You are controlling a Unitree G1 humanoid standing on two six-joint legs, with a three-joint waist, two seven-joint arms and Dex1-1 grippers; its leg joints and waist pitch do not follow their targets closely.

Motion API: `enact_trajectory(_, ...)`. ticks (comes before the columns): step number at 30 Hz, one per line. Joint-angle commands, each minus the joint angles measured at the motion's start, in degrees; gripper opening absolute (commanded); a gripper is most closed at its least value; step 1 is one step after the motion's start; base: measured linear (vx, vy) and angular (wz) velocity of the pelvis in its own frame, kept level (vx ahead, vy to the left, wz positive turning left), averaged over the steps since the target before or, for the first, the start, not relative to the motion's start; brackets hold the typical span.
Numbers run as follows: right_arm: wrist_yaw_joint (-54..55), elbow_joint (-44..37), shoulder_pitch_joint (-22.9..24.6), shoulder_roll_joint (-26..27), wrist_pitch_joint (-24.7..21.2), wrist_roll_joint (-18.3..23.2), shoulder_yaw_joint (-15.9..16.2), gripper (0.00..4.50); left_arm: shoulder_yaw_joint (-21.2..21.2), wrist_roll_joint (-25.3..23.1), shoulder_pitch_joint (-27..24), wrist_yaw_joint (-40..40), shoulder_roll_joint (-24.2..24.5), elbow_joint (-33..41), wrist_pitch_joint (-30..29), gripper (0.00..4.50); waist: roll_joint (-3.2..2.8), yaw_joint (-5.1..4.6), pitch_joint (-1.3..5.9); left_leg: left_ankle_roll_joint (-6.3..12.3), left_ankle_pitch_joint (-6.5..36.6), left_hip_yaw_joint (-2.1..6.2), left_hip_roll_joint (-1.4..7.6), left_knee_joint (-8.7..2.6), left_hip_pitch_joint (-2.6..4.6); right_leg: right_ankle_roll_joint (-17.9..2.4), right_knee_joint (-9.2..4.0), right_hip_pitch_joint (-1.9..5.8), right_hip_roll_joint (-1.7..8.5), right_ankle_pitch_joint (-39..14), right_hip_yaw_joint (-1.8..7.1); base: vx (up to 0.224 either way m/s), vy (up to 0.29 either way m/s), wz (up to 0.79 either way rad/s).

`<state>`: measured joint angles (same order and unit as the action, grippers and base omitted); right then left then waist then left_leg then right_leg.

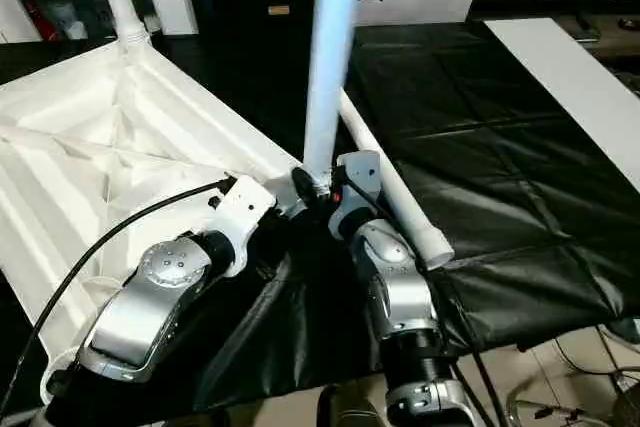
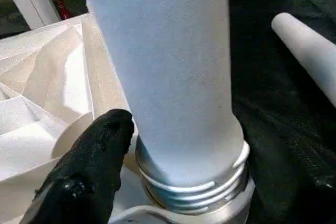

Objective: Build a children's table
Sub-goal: Rotate leg to tighten

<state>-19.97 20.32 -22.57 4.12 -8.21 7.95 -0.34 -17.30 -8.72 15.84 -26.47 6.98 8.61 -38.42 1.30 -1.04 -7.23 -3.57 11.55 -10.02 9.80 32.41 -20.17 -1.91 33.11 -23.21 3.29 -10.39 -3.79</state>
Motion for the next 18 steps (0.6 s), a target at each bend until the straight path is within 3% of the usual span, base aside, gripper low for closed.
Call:
enact_trajectory(1, -2.81, 3.01, 1.47, 1.82, -2.21, 0.27, 3.85, 3.81, -4.15, 1.23, 0.57, -1.93, -1.18, -1.22, 1.94, 0.00, -0.19, 0.23, 2.68, 4.85, 10.02, 1.18, 3.22, -3.89, -0.45, -10.20, -4.37, 2.31, 4.99, -16.55, 3.48, 0.000, 0.000, 0.00)
enact_trajectory(5, -2.17, 1.46, 2.15, -0.34, -0.68, -1.09, 3.68, 4.03, -4.14, 0.84, 1.05, -0.83, -1.08, -2.37, 2.38, 0.00, 0.11, 0.43, 2.70, 4.55, 10.38, 1.20, 3.29, -3.89, -0.35, -9.52, -4.63, 2.27, 5.07, -19.46, 3.38, 0.000, 0.000, 0.00)
enact_trajectory(6, -4.52, -2.57, 3.95, -1.46, -2.55, 1.95, 1.92, 4.21, -3.43, 0.64, 1.66, -0.24, -1.07, -3.47, 2.79, 0.00, 0.06, 0.82, 2.76, 4.48, 10.55, 1.12, 3.42, -3.86, -0.07, -8.95, -4.63, 2.18, 4.98, -19.66, 3.48, 0.000, 0.000, 0.00)
enact_trajectory(7, -4.52, -2.57, 3.95, -1.46, -2.55, 1.95, 1.92, 4.21, -3.43, 0.64, 1.66, -0.24, -1.07, -3.47, 2.79, 0.00, 0.06, 0.82, 2.76, 4.48, 10.55, 1.12, 3.42, -3.86, -0.07, -8.95, -4.63, 2.18, 4.98, -19.66, 3.48, 0.000, 0.000, 0.00)
enact_trajectory(8, -6.02, -7.53, 6.19, -3.69, -3.84, 2.89, 1.44, 4.26, -2.46, 0.20, 2.25, 0.58, -0.82, -4.59, 2.88, 0.00, -0.02, 1.15, 2.75, 4.74, 9.61, 1.13, 3.47, -3.95, -0.22, -8.81, -4.46, 2.32, 4.80, -17.58, 3.51, 0.000, 0.000, 0.00)
enact_trajectory(9, -6.81, -10.06, 7.25, -4.83, -4.14, 3.56, 1.08, 4.35, -1.42, -0.12, 2.58, 1.77, -1.03, -5.35, 2.37, 0.00, -0.04, 1.53, 3.18, 4.95, 8.56, 0.94, 3.58, -3.69, 0.33, -9.31, -4.20, 2.14, 4.73, -14.92, 3.60, 0.000, 0.000, 0.00)
enact_trajectory(11, -7.33, -12.09, 8.02, -5.79, -4.79, 4.10, 0.69, 4.35, -0.45, -0.37, 2.94, 2.83, -1.22, -6.14, 2.18, 0.00, -0.04, 1.58, 3.09, 5.41, 8.12, 0.91, 3.46, -3.65, 0.03, -9.72, -4.17, 2.41, 4.71, -13.59, 3.58, 0.000, 0.000, 0.00)
enact_trajectory(12, -8.21, -14.72, 8.77, -6.63, -5.82, 5.94, -0.49, 4.44, 1.29, -0.54, 3.77, 4.67, -1.75, -7.46, 1.94, 0.00, 0.09, 1.43, 3.10, 5.62, 8.19, 1.12, 3.40, -3.77, -0.48, -10.17, -4.05, 2.74, 4.89, -14.21, 3.46, 0.000, 0.000, 0.00)
enact_trajectory(15, -8.37, -16.56, 9.02, -7.30, -6.68, 7.02, -1.24, 4.44, 2.79, -0.09, 4.78, 5.95, -2.36, -9.11, 2.25, 0.00, 0.02, 1.20, 3.15, 5.38, 9.23, 1.31, 3.12, -3.73, -0.84, -8.47, -4.67, 2.84, 5.06, -20.22, 3.26, 0.000, 0.000, 0.00)
enact_trajectory(18, -6.27, -17.14, 8.82, -8.01, -6.32, 6.24, -1.99, 4.44, 5.07, 1.28, 8.35, 7.82, -3.49, -14.69, 4.82, 0.00, 0.00, 1.17, 3.19, 5.25, 9.19, 1.16, 2.94, -3.56, -0.58, -7.89, -5.05, 2.43, 4.86, -21.44, 3.28, 0.000, 0.000, 0.00)
